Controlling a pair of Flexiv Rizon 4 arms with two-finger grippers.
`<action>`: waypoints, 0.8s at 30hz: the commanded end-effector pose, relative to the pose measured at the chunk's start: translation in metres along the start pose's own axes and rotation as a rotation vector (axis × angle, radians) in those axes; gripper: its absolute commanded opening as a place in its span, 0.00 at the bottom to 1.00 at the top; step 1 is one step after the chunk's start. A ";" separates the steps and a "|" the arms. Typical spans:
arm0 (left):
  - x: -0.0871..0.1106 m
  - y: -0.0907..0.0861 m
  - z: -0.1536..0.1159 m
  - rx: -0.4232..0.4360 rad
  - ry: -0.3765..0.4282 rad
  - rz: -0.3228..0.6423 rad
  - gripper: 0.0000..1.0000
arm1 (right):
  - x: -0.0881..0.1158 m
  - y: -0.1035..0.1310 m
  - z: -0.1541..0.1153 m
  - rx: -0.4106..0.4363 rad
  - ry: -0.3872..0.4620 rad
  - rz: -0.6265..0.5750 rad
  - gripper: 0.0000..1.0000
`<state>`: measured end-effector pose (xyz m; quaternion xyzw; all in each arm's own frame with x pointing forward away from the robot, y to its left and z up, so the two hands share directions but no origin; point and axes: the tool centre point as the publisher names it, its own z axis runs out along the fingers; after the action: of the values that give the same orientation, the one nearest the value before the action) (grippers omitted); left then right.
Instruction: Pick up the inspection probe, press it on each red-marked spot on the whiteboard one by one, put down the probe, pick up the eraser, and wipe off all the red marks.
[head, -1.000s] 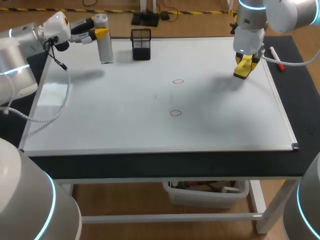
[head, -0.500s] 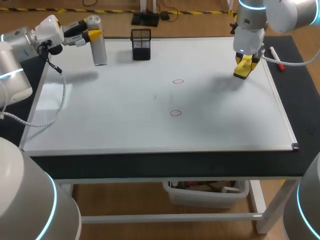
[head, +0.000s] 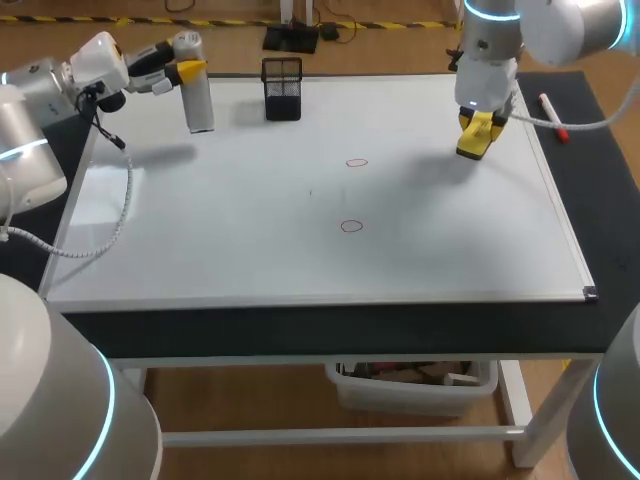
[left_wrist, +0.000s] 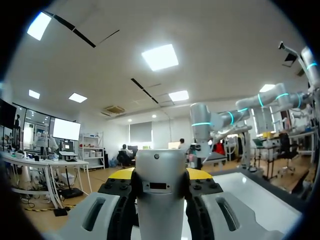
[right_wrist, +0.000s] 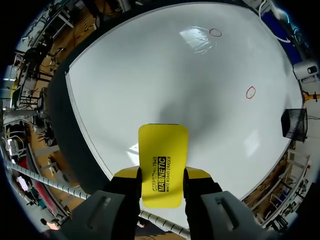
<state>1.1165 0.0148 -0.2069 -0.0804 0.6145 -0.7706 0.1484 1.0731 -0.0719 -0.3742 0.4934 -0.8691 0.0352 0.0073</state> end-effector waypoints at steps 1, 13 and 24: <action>0.002 -0.003 0.000 -0.002 -0.006 0.002 0.00 | -0.017 0.009 0.001 0.002 0.005 -0.034 0.00; 0.002 -0.003 0.000 -0.002 -0.006 0.002 0.00 | -0.076 0.051 -0.009 0.016 -0.028 -0.223 0.00; 0.002 -0.003 0.000 -0.002 -0.006 0.002 0.00 | -0.124 0.078 -0.008 0.021 -0.047 -0.378 0.00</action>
<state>1.1154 0.0150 -0.2058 -0.0816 0.6150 -0.7700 0.1490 1.0649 0.0656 -0.3731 0.6449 -0.7636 0.0263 -0.0189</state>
